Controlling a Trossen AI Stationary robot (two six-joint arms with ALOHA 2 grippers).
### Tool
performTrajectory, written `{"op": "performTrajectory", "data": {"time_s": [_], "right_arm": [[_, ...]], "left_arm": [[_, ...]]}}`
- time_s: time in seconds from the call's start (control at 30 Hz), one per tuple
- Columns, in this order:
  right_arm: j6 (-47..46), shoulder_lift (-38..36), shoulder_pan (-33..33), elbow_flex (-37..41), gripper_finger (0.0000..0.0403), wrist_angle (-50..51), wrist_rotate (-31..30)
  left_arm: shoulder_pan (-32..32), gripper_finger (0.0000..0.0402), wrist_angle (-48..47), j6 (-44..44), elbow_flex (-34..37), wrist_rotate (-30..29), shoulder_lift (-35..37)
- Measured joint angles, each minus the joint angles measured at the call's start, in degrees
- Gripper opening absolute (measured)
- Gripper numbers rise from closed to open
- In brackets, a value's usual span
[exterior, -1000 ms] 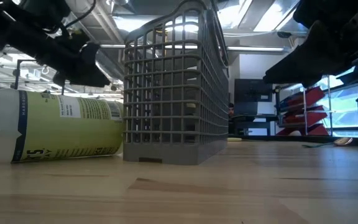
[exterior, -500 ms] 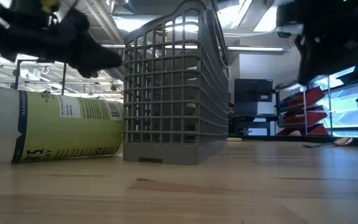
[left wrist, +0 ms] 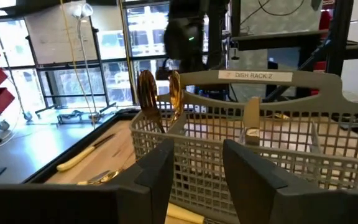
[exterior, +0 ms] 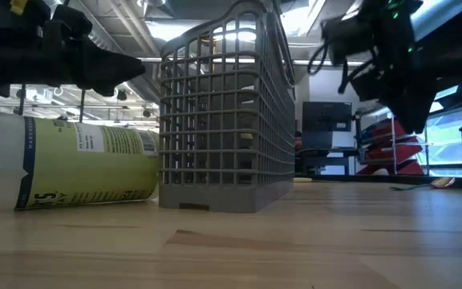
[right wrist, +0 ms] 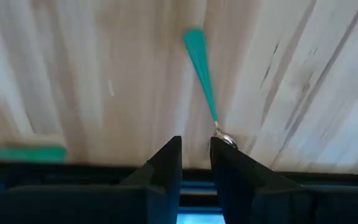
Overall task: Sort silverware
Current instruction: Put the spoon into the silverware basket
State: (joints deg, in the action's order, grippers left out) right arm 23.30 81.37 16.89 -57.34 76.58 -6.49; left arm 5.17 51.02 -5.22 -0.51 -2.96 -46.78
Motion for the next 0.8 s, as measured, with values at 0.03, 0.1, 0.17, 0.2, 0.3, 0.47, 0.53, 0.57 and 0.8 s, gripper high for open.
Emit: {"op": "performTrajectory", "data": {"time_s": [0.03, 0.1, 0.17, 0.2, 0.3, 0.47, 0.53, 0.57, 0.8], "right_arm": [[2.24, 0.84, 1.17, 0.0, 0.0066, -0.33, -0.03], [6.11, 2.65, 3.12, 0.33, 0.0066, -1.89, -0.06], [8.65, 4.46, 4.87, 1.78, 0.0066, -4.0, -0.47], [9.04, 5.3, 5.75, 2.69, 0.0066, -5.29, -0.58], [10.16, 6.91, 8.65, 6.51, 0.0067, -9.86, -2.8], [11.5, 7.2, 12.77, 12.3, 0.0068, -16.93, -4.61], [12.34, 7.2, 13.78, 13.96, 0.0068, -18.62, -4.41], [13.01, 7.2, 14.19, 14.72, 0.0068, -19.78, -4.44], [15.14, 6.9, 16.19, 19.27, 0.0067, -23.55, -4.8]], "left_arm": [[0.0, 0.0122, -0.24, -0.17, 0.0, 0.0, 0.0], [-0.01, 0.0122, -1.05, -0.61, 0.0, 0.03, 0.0], [-0.02, 0.0122, -1.92, -0.88, 0.0, 0.48, 0.0], [-0.02, 0.0122, -2.38, -1.08, 0.0, 0.99, 0.0], [-0.02, 0.0122, -2.75, -1.24, 0.02, 3.92, 0.0], [-0.02, 0.0122, -2.54, -1.24, 0.02, 5.79, -0.02], [-0.02, 0.0122, -2.52, -1.24, 0.02, 5.79, -0.04], [-0.02, 0.0122, -2.48, -1.24, 0.02, 5.79, -0.04], [0.0, 0.0122, -2.46, -1.24, 0.04, 5.77, -0.04]]}}
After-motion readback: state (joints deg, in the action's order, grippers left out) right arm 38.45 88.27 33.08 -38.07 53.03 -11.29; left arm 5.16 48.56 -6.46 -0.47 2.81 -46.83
